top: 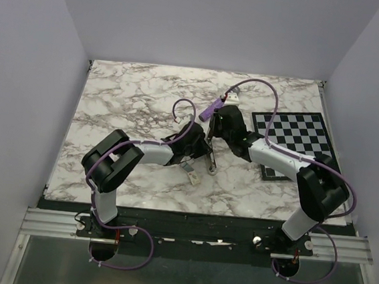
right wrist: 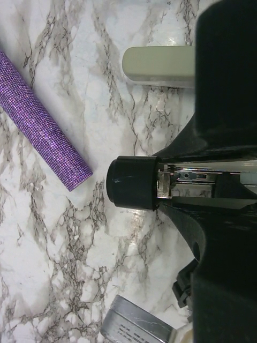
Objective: Load the staples into the stapler
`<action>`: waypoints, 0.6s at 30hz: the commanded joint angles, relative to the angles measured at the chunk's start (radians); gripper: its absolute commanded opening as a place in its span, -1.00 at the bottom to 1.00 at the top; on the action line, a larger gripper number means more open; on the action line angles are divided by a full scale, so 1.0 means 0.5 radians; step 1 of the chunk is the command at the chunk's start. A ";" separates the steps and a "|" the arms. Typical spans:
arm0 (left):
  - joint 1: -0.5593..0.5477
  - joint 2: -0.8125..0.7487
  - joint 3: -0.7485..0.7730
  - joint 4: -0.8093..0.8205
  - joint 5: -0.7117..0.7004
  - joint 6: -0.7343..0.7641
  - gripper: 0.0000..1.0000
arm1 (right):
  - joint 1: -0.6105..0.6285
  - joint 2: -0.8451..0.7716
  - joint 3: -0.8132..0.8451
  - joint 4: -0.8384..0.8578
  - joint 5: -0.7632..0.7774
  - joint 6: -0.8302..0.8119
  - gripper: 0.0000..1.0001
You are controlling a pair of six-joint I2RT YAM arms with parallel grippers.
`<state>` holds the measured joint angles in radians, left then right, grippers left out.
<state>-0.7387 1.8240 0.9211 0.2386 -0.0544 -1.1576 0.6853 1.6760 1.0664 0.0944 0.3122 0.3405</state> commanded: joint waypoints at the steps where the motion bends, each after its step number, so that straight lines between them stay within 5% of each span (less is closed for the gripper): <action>1: 0.039 0.076 -0.075 -0.042 -0.042 0.005 -0.49 | 0.089 -0.115 -0.114 -0.032 -0.124 0.071 -0.81; 18: 0.069 0.030 -0.139 0.050 -0.045 0.020 -0.49 | 0.280 -0.223 -0.387 -0.296 -0.115 0.233 -0.76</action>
<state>-0.7227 1.8240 0.8841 0.3019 -0.0303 -1.1645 0.7799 1.5536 0.9195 0.0906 0.3515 0.3542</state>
